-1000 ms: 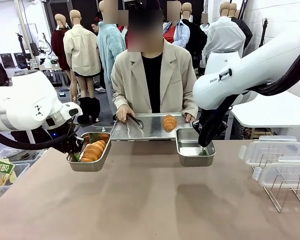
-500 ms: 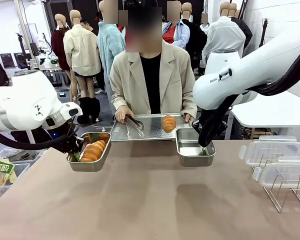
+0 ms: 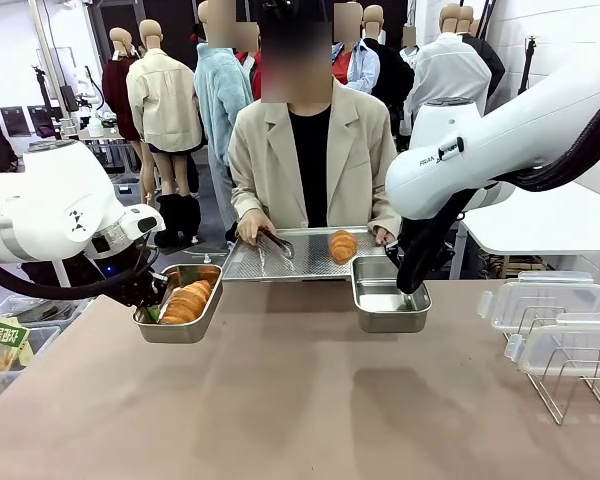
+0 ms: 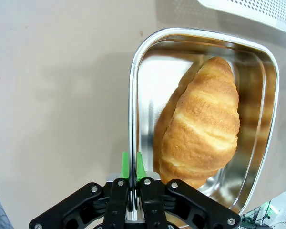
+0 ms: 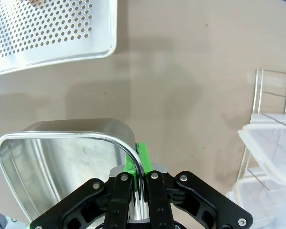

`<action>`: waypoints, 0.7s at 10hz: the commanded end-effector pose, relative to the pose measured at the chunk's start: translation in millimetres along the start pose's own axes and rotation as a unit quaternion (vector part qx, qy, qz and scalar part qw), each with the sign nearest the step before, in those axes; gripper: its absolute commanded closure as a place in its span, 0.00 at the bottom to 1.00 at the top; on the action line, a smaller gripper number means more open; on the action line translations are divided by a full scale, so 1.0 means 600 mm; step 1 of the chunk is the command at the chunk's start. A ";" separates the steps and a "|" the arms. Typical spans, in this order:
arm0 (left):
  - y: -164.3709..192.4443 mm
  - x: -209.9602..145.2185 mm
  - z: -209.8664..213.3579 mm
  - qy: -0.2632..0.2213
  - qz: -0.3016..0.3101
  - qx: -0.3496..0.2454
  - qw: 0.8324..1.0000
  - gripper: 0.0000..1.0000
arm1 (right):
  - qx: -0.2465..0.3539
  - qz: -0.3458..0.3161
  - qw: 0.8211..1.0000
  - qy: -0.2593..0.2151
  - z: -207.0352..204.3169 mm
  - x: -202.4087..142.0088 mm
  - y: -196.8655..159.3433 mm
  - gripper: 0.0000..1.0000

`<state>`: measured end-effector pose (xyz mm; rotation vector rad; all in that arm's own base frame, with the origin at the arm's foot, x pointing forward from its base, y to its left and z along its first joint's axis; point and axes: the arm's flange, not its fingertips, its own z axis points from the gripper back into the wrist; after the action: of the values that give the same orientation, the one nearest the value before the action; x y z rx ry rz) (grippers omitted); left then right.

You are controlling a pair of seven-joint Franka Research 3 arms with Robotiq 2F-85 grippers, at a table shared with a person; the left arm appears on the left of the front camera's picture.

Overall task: Place the bread in airtight containers.
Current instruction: Once an object is inside an Airtight Container , place the container in the center of the table.

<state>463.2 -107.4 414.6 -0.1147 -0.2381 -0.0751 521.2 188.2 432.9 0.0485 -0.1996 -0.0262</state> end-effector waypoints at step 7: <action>0.028 -0.047 -0.046 0.023 0.021 -0.005 1.000 1.00 | 0.004 -0.003 1.000 -0.009 -0.003 -0.002 -0.001 1.00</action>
<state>444.8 -98.1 378.9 -0.1059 -0.1682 -0.0564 521.2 188.2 432.8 0.0485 -0.1995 -0.0262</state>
